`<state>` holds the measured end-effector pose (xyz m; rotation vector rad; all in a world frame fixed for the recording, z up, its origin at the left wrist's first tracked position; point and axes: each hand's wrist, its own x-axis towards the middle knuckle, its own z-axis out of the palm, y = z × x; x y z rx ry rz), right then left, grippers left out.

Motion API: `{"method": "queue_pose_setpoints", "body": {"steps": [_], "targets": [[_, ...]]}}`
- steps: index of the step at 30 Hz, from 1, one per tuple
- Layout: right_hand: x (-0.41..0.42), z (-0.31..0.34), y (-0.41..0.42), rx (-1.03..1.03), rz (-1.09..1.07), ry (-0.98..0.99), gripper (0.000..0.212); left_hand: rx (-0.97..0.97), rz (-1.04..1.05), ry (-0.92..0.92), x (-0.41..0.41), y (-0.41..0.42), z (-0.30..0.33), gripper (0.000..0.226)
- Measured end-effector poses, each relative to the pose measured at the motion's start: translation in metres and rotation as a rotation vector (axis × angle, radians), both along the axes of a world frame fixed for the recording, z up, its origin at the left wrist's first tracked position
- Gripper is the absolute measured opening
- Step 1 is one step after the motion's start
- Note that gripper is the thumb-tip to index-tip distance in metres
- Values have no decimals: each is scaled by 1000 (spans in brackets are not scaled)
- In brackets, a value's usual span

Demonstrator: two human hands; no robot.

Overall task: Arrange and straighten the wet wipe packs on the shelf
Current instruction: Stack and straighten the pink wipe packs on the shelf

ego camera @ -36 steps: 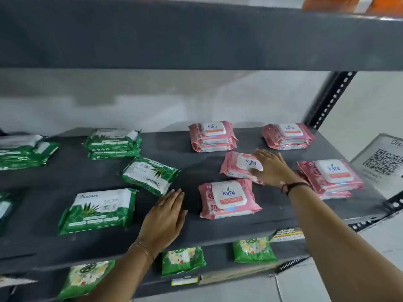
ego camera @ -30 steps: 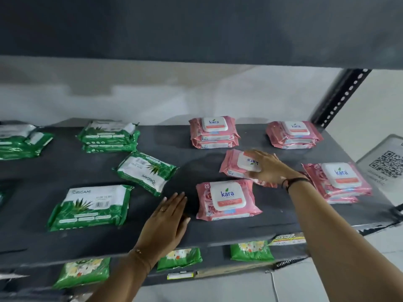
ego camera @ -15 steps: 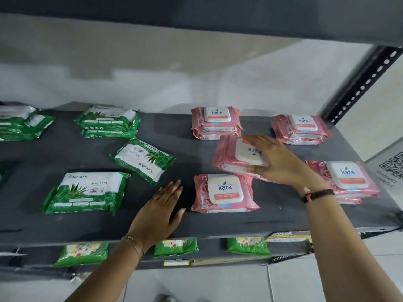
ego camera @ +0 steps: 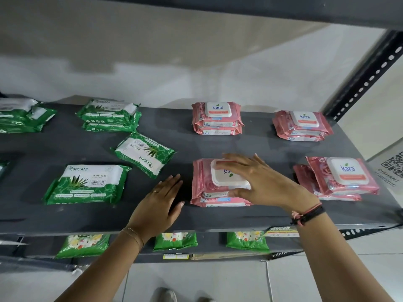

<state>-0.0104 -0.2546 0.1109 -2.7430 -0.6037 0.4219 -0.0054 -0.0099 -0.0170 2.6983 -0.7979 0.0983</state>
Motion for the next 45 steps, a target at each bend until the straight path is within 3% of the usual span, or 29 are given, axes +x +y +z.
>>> {"method": "queue_pose_setpoints", "body": {"steps": [9, 13, 16, 18, 30, 34, 45], "targets": [[-18, 5, 20, -244, -235, -84, 59, -18, -1, -17, -1, 1, 0, 67], [-24, 13, 16, -367, -166, -131, 38, 28, 16, -18, 0, -1, 0, 70], [-18, 20, 4, -341, -45, -98, 77, 17, 17, -12, 0, 1, -1, 71], [-14, 18, 1, -386, 45, -67, 86, -7, 7, -13, 0, 1, -1, 69], [-14, 5, 12, -232, -159, -160, 82, -61, -31, -19, 0, 2, 2, 64], [-9, 4, 6, -263, -74, -79, 95, -53, -21, -12, 0, 2, 0, 62], [-5, -4, 6, -222, -72, -165, 85, -17, 0, -28, 1, 1, -4, 58]]}}
